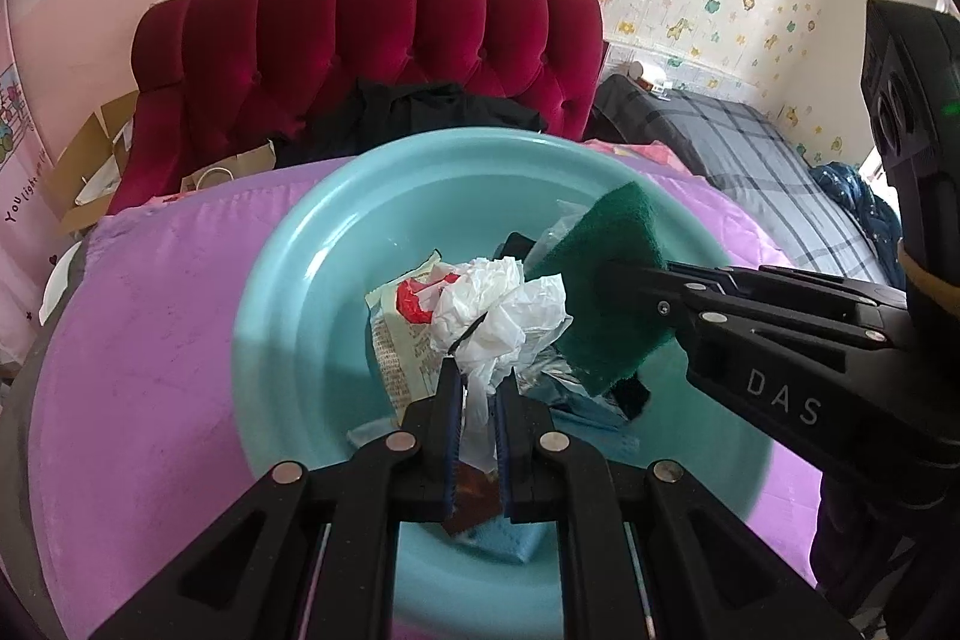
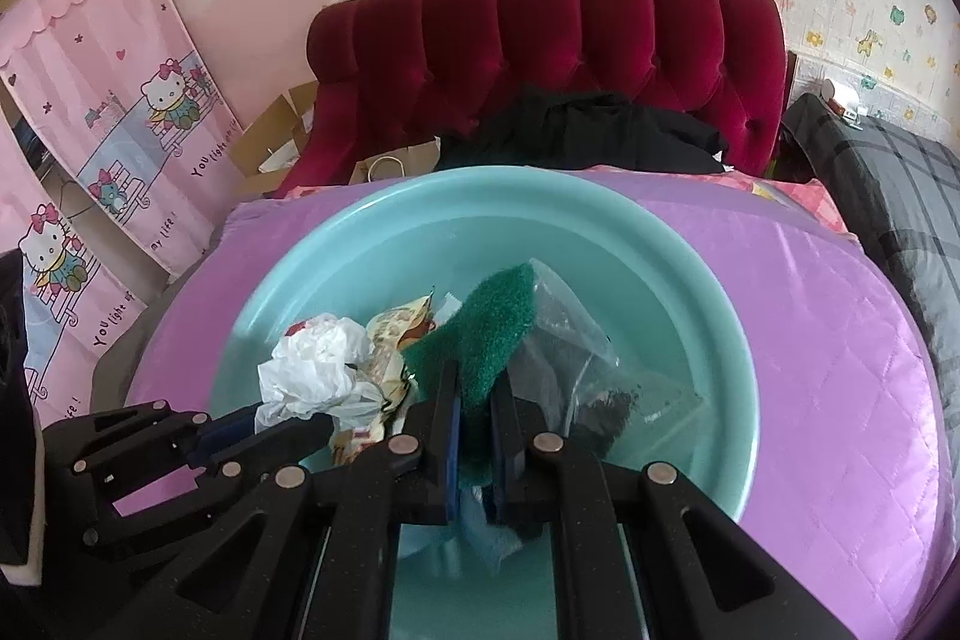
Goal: Organize soft objects
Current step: 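Open both grippers to drop the pad and white bag into the basin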
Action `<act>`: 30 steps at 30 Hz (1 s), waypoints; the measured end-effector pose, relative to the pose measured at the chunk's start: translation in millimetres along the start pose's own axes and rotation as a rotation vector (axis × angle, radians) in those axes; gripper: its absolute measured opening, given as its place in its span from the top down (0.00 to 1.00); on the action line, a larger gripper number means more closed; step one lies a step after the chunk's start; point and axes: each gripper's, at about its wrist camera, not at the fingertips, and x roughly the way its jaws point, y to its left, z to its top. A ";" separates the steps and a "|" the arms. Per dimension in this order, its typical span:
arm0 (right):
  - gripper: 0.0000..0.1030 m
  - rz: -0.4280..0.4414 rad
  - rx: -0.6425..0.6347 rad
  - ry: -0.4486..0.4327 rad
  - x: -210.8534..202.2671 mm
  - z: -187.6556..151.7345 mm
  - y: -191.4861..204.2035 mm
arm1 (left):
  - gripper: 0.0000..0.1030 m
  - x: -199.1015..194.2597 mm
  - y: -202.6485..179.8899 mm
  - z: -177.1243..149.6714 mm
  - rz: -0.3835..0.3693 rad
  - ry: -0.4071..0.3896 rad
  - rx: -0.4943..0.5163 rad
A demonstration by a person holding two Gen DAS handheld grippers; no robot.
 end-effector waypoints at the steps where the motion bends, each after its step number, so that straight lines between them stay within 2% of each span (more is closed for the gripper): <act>1: 0.93 0.001 0.004 0.006 4.7 0.8 -0.8 | 0.90 3.7 0.9 0.5 0.000 0.004 0.001; 9: 0.93 -0.004 0.037 0.039 32.4 2.4 -13.7 | 0.90 30.0 4.5 2.6 0.007 0.036 0.005; 18: 0.90 0.003 0.044 0.019 29.3 3.0 -14.9 | 0.89 30.1 2.0 4.0 0.018 0.027 0.022; 23: 0.82 -0.002 0.020 -0.001 20.0 4.3 -10.1 | 0.87 23.2 -0.1 3.1 0.039 0.013 0.026; 25: 0.72 -0.009 0.011 -0.010 16.0 5.1 -6.7 | 0.75 19.7 0.6 2.6 0.060 0.002 0.024; 27: 0.63 -0.018 0.005 -0.021 11.1 4.9 -4.4 | 0.38 14.7 0.8 2.2 0.079 -0.013 0.023; 30: 0.53 -0.035 0.006 -0.030 5.7 4.3 -2.9 | 0.16 8.3 2.8 0.8 0.067 -0.026 0.009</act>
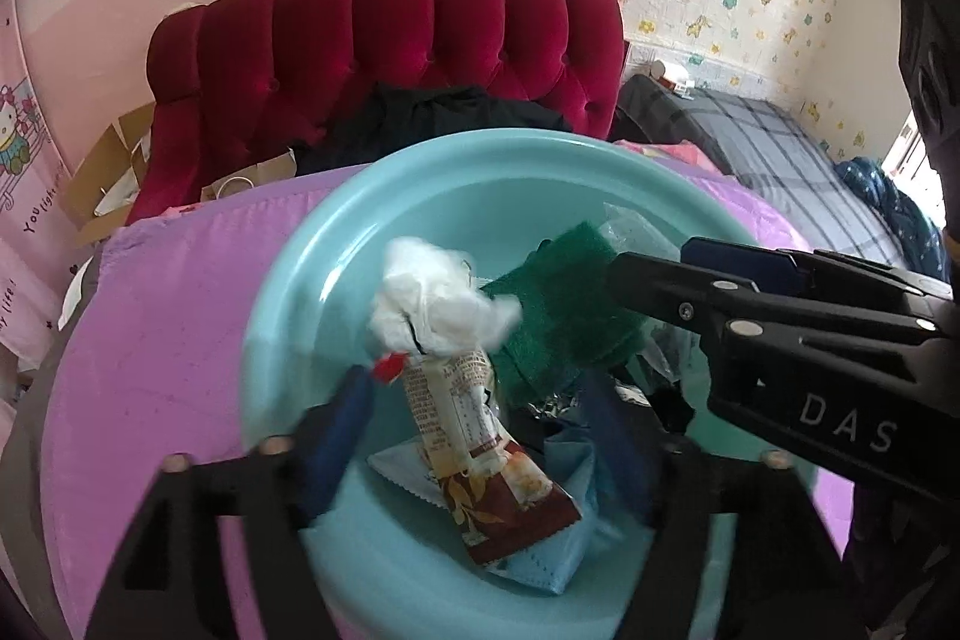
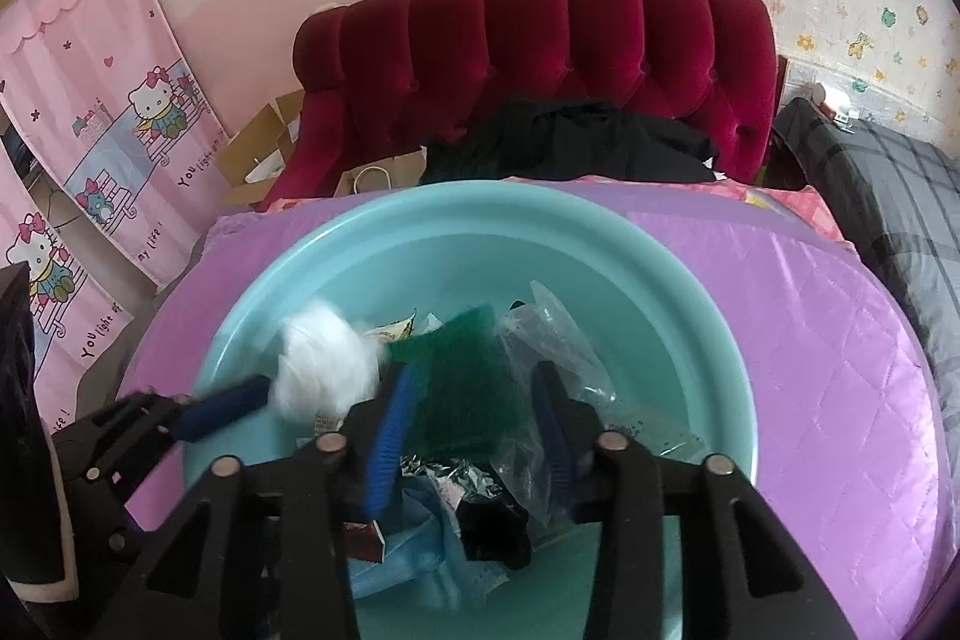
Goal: Organize soft objects
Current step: 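Open both grippers to drop the pad and white bag into the basin, then withdraw both open grippers toward the beige knit pouch and earphones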
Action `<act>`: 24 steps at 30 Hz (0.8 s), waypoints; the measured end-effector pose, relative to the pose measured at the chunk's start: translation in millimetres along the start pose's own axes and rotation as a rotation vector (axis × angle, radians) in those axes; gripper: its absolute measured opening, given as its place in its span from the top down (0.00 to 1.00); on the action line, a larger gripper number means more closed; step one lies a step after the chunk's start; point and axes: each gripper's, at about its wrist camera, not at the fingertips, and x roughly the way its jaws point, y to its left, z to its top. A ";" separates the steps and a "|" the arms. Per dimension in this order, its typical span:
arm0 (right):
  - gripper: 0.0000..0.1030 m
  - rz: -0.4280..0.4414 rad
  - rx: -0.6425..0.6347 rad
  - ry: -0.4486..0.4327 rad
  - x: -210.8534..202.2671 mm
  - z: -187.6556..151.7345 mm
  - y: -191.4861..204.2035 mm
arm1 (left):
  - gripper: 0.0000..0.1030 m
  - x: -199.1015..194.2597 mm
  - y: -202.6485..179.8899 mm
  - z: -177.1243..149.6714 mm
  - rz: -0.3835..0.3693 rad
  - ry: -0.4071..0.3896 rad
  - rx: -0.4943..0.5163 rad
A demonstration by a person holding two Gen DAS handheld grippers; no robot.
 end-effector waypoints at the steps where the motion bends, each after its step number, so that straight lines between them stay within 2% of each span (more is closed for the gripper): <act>1: 0.50 -0.007 -0.001 -0.003 -1.9 -0.2 0.7 | 0.13 -2.1 0.1 -0.4 0.005 -0.006 0.000; 3: 0.39 -0.023 -0.006 -0.013 -7.0 -0.3 1.0 | 0.08 -6.9 -0.5 -1.9 0.009 -0.018 0.005; 5: 0.16 -0.036 -0.009 -0.023 -12.1 -1.8 1.2 | 0.00 -11.0 -0.5 -4.6 0.018 -0.023 0.002; 8: 0.00 -0.050 -0.008 -0.039 -20.1 -6.7 1.4 | 0.00 -17.6 -1.0 -8.2 0.022 -0.033 -0.003; 24: 0.00 -0.061 -0.020 -0.061 -74.5 -47.1 4.4 | 0.00 -72.4 -9.6 -46.0 0.047 -0.056 -0.012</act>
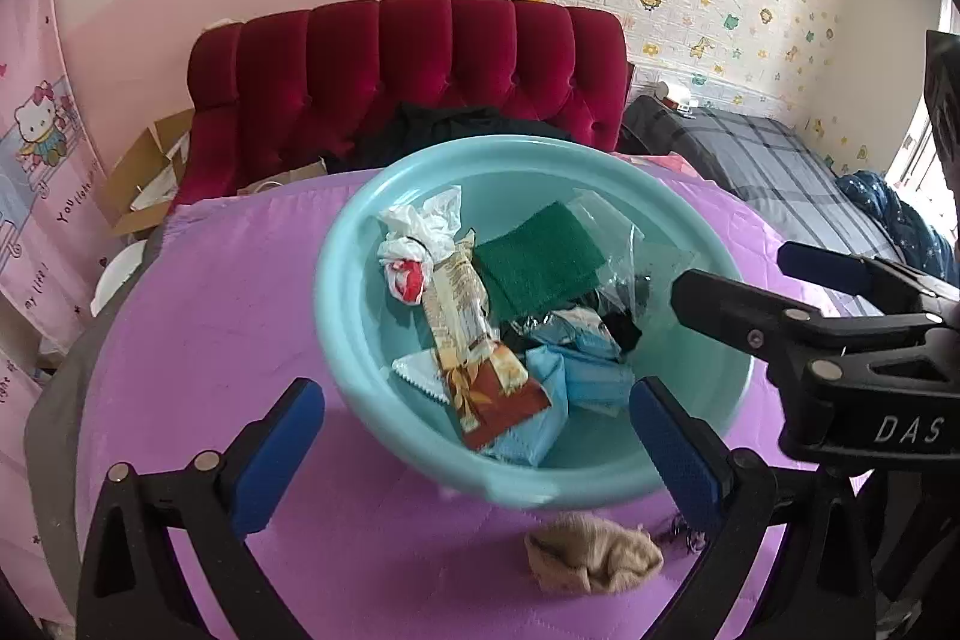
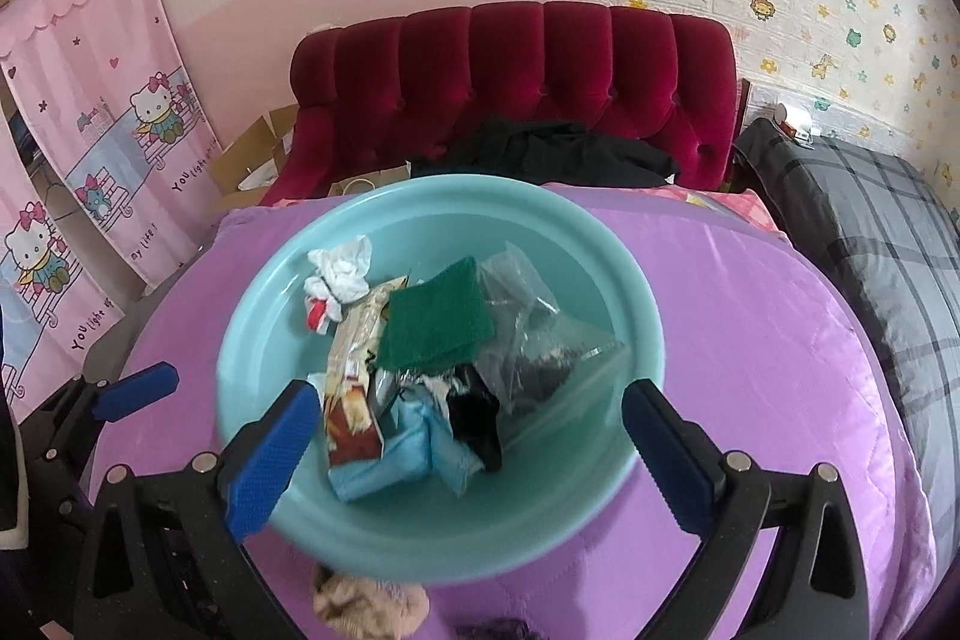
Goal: Organize soft objects
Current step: 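Withdraw both open grippers toward the beige knit pouch and earphones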
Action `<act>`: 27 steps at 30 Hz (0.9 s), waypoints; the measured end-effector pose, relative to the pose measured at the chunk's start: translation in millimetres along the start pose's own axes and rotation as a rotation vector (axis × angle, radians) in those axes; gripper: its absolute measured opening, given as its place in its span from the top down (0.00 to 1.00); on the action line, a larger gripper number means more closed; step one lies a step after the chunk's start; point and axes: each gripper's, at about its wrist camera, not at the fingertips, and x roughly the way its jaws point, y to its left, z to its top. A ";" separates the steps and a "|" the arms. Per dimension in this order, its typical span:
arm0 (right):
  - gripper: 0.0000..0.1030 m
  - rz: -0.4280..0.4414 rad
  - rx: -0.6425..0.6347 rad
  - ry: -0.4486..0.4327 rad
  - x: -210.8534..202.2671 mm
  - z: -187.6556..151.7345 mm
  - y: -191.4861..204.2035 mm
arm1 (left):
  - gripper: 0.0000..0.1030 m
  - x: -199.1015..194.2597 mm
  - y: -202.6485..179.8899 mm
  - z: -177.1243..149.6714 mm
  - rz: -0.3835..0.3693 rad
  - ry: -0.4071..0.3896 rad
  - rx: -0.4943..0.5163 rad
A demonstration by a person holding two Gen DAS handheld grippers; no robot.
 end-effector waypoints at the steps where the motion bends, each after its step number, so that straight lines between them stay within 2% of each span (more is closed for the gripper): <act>1: 0.00 -0.003 -0.002 0.001 -3.5 -2.1 -0.1 | 0.00 -3.4 -1.4 -2.3 -0.001 0.000 -0.001; 14: 0.00 -0.015 -0.022 0.029 -51.3 -41.6 -5.5 | 0.00 -40.3 -15.9 -39.7 0.010 -0.009 0.013; 27: 0.00 -0.023 -0.033 0.102 -61.2 -106.7 -13.2 | 0.00 -50.2 -37.5 -97.8 0.004 0.022 0.056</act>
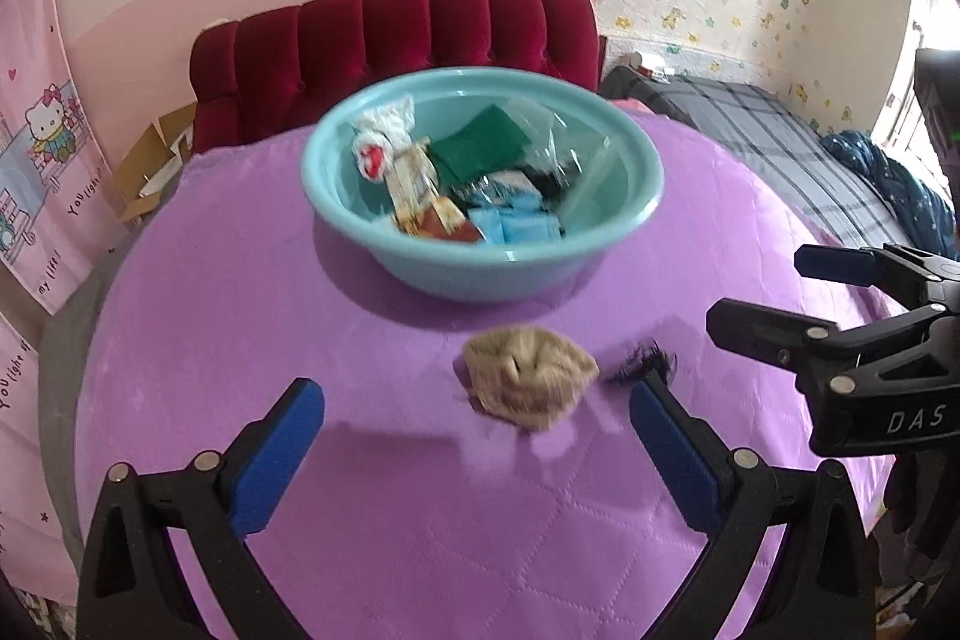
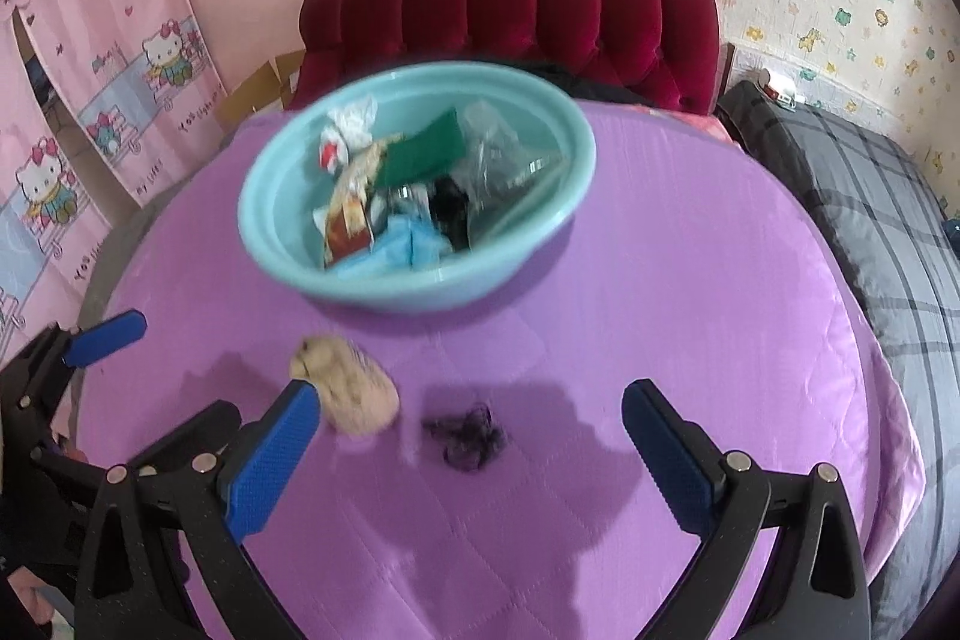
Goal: Organize soft objects
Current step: 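Withdraw both open grippers toward the beige knit pouch and earphones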
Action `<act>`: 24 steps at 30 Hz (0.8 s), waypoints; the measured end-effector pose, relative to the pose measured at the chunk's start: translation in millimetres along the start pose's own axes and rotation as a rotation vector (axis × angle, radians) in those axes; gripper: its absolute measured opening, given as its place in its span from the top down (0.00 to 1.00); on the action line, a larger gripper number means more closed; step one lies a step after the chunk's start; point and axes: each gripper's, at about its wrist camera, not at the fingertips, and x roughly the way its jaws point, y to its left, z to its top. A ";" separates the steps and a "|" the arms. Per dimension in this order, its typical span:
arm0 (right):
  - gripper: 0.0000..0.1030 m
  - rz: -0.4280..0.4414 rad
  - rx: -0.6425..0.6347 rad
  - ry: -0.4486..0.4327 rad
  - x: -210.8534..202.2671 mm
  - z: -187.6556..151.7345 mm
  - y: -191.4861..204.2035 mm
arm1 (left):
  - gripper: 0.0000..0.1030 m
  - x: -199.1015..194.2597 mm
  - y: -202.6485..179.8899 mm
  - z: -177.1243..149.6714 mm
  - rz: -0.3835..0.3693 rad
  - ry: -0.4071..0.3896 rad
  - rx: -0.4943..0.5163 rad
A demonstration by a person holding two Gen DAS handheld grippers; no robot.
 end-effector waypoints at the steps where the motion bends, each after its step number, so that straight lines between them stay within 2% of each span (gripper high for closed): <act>1: 0.00 -0.001 0.001 0.009 1.7 -5.5 -0.3 | 0.00 0.9 -1.8 -3.8 0.001 0.003 0.005; 11: 0.00 -0.016 0.042 0.096 25.1 -43.6 -9.4 | 0.00 18.0 -15.7 -31.7 -0.011 0.058 0.023; 24: 0.00 -0.028 0.102 0.124 40.7 -52.4 -36.0 | 0.00 45.1 -19.2 -32.6 -0.016 0.052 0.018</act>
